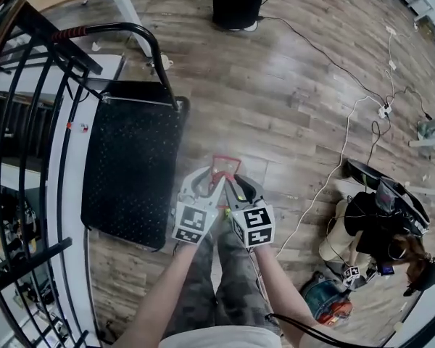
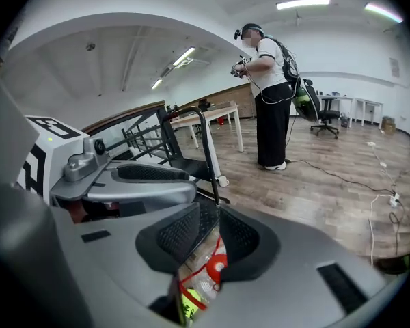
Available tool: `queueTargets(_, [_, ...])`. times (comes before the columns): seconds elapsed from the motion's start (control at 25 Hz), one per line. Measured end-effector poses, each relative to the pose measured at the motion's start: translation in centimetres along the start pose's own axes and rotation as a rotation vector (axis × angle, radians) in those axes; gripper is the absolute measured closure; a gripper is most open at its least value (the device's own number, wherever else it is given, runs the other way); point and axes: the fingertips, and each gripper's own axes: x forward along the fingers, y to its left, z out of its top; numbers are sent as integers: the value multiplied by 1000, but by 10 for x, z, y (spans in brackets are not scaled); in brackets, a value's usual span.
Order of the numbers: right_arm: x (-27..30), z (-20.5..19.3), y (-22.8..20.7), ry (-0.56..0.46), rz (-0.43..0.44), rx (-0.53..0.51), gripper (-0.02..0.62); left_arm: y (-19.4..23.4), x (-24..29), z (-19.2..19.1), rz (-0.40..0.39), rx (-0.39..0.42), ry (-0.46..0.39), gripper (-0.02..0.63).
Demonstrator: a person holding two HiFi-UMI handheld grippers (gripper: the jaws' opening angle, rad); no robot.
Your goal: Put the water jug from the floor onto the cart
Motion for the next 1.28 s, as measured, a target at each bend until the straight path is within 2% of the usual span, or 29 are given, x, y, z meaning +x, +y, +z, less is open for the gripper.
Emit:
queueTargets(0.12, [16, -14, -14, 3, -12, -16, 510, 3, 19, -17, 9, -16, -2, 483])
queueTargets(0.32, [40, -44, -38, 15, -33, 15, 483, -1, 44, -52, -9, -15, 21, 483])
queueTargets(0.6, [62, -69, -55, 12, -52, 24, 466, 1, 62, -81, -2, -32, 28, 483])
queueTargets(0.8, [80, -90, -70, 16, -62, 27, 435, 4, 83, -107, -13, -1, 72, 483])
queueTargets(1.04, [98, -111, -83, 41, -71, 62, 409, 8, 100, -134, -2, -30, 123, 483])
queueTargets(1.28, [118, -121, -94, 63, -79, 75, 397, 19, 115, -151, 20, -11, 163, 479])
